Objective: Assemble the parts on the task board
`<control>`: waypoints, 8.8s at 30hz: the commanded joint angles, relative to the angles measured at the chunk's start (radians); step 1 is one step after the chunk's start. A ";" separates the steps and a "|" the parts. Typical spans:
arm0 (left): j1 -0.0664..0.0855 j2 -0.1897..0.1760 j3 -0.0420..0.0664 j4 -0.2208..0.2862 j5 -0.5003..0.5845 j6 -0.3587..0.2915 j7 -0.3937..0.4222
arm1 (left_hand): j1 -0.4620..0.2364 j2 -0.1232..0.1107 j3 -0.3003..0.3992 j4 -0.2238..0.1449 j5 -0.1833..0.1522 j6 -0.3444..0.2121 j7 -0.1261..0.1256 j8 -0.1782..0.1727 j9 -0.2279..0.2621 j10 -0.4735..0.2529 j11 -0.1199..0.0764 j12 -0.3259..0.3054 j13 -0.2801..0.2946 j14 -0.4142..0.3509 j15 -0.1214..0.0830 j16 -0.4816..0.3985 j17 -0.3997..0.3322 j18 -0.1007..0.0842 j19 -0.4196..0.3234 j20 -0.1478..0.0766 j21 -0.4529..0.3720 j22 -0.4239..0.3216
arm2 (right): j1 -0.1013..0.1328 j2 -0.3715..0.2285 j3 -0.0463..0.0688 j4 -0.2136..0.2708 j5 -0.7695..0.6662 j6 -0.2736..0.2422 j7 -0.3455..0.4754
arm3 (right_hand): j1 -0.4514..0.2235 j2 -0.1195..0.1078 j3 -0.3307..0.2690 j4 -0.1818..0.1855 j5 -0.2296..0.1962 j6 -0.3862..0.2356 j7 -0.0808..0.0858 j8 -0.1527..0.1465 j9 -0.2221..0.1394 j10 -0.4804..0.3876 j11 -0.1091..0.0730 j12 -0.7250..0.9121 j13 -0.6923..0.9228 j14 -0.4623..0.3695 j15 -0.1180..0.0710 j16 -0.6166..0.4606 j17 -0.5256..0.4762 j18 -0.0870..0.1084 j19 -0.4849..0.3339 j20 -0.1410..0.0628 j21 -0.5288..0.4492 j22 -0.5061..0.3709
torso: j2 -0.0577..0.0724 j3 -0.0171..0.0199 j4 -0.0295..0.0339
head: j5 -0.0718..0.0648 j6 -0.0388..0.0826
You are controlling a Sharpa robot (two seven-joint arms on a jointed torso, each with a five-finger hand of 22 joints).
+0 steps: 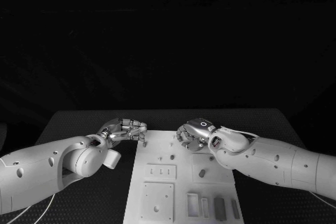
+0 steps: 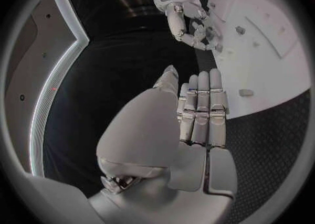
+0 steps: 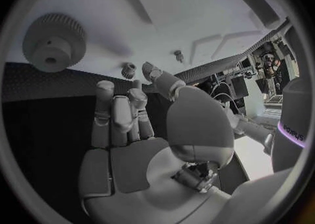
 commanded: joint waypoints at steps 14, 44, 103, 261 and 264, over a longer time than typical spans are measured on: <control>0.001 0.006 0.001 -0.003 -0.003 0.015 0.005 | -0.007 0.002 -0.006 0.003 -0.002 0.001 0.004 -0.004 -0.001 0.005 0.005 -0.005 0.001 0.002 0.008 -0.005 0.002 0.015 -0.004 0.002 -0.004 0.001 | -0.005 0.028 -0.001 -0.040 -0.060 -0.046 -0.014 | 0.008 0.001 0.000 -0.005 -0.001 0.007 0.015 -0.002 0.000 0.001 -0.004 -0.001 -0.002 0.000 -0.002 -0.001 0.002 0.025 -0.005 0.002 -0.006 0.015 | 0.000 0.0005 -0.0011 | 0.002 -0.001; 0.001 0.004 0.001 -0.001 -0.003 0.017 0.001 | -0.009 0.002 -0.007 0.003 -0.002 0.000 0.004 -0.004 -0.002 0.005 0.005 -0.008 0.002 0.002 0.008 -0.008 0.005 0.015 -0.004 0.003 -0.005 0.001 | -0.011 0.056 -0.010 -0.099 -0.060 -0.036 -0.019 | 0.004 0.031 0.003 0.001 -0.001 0.034 0.007 0.013 0.012 0.011 -0.010 0.002 -0.005 0.015 -0.007 0.006 0.015 0.025 0.001 0.000 -0.004 0.015 | 0.000 -0.0003 -0.0013 | 0.006 -0.010; 0.001 0.000 0.001 -0.006 -0.003 0.019 -0.004 | -0.011 0.002 -0.009 0.003 -0.002 -0.003 0.006 -0.007 -0.004 0.003 0.007 -0.012 0.002 0.003 0.009 -0.013 0.009 0.015 -0.004 0.003 -0.008 0.002 | -0.011 0.007 -0.009 -0.073 -0.058 -0.037 -0.049 | -0.007 0.066 0.002 0.013 -0.001 0.056 -0.001 0.019 0.025 0.016 -0.018 0.001 -0.010 0.020 -0.013 0.011 0.013 0.025 0.003 -0.003 -0.005 0.016 | 0.000 0.0011 -0.0010 | -0.007 -0.010; 0.001 0.015 0.001 -0.022 -0.005 0.020 -0.011 | -0.010 -0.002 -0.008 0.003 -0.002 -0.008 0.008 -0.010 -0.007 0.002 0.009 -0.022 0.004 0.004 0.010 -0.027 0.021 0.015 -0.004 0.004 -0.014 0.004 | -0.025 0.160 0.028 -0.172 0.246 -0.001 -0.047 | -0.027 0.142 0.043 -0.017 -0.001 0.077 -0.005 0.011 0.039 -0.005 -0.022 0.003 -0.005 -0.014 -0.017 0.019 -0.009 0.025 -0.024 0.004 0.004 0.019 | 0.000 0.0007 -0.0021 | 0.008 -0.015; 0.001 0.015 0.001 -0.023 -0.005 0.020 -0.012 | -0.010 -0.002 -0.008 0.003 -0.002 -0.008 0.008 -0.010 -0.007 0.002 0.009 -0.022 0.004 0.004 0.010 -0.027 0.021 0.015 -0.004 0.004 -0.015 0.004 | -0.025 0.158 0.028 -0.175 0.246 -0.004 -0.047 | -0.027 0.143 0.043 -0.017 -0.001 0.077 -0.005 0.011 0.039 -0.005 -0.022 0.003 -0.005 -0.015 -0.017 0.019 -0.010 0.025 -0.025 0.004 0.004 0.019 | 0.000 0.0014 -0.0019 | 0.009 -0.016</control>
